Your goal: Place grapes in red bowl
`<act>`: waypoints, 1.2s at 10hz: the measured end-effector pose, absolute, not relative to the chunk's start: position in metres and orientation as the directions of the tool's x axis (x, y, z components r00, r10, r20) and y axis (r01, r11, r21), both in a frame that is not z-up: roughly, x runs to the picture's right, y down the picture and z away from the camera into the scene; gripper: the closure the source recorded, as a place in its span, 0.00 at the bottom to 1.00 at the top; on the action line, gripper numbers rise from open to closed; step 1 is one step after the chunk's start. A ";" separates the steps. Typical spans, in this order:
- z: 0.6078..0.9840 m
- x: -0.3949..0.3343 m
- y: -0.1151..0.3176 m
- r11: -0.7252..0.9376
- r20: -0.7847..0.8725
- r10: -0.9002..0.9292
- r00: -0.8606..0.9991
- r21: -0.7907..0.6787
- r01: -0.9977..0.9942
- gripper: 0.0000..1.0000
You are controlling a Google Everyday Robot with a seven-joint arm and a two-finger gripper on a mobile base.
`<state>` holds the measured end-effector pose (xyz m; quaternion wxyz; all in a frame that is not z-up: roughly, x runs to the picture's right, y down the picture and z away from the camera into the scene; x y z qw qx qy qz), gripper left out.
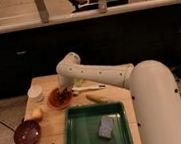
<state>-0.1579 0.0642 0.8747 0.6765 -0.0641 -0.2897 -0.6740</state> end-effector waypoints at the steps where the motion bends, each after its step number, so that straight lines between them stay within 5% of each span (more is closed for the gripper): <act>1: 0.874 -0.158 0.064 0.083 0.476 -0.876 -0.077 0.306 0.949 0.20; 12: 0.869 -0.159 0.063 0.068 0.470 -0.878 -0.089 0.306 0.950 0.20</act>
